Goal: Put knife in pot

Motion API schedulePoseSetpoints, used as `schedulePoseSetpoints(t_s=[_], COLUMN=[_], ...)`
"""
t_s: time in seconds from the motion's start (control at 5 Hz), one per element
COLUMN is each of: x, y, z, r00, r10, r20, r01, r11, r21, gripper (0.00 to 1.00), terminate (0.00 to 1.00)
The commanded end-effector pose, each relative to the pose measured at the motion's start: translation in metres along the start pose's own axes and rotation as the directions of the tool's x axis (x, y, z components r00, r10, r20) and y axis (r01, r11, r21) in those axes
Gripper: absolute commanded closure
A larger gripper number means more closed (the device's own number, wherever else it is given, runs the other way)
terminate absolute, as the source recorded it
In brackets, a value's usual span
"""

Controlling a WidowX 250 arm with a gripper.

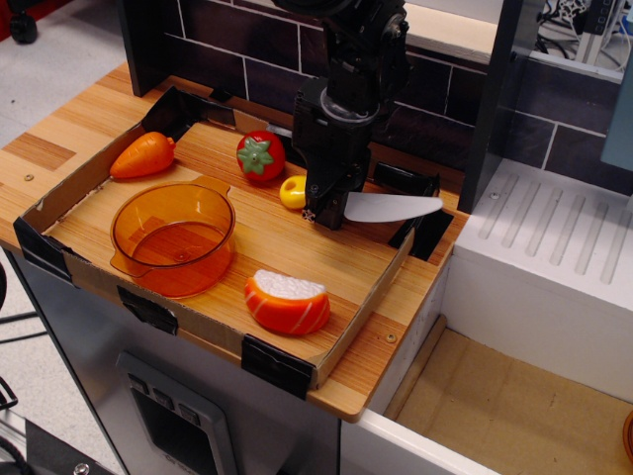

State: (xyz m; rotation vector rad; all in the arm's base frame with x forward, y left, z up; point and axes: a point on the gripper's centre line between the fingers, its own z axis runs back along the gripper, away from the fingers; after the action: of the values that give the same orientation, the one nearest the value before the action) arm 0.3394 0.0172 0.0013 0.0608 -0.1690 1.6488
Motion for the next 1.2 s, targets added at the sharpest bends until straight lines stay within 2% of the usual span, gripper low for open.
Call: schedulePoseSetpoints(t_s=[0.0,0.2,0.4,0.8,1.0], x=[0.009,0.007,0.02,0.069,0.087], y=[-0.013,-0.01,-0.004,0.028,0.046], z=[0.045,0.075,0.106,0.114,0.105], r00=[0.998,0.992,0.984,0.983,0.984], r10=[0.024,0.028,0.03,-0.002,-0.04], r20=[-0.059,-0.123,-0.174,-0.182,-0.174], r01=[-0.026,-0.032,-0.039,-0.006,0.038], r11=[0.999,0.999,0.998,0.999,0.999], r21=[-0.035,-0.03,-0.047,-0.04,-0.011], gripper=[1.0,1.0,1.0,1.0,1.0], terminate=[0.0,0.0,0.0,0.0,0.0])
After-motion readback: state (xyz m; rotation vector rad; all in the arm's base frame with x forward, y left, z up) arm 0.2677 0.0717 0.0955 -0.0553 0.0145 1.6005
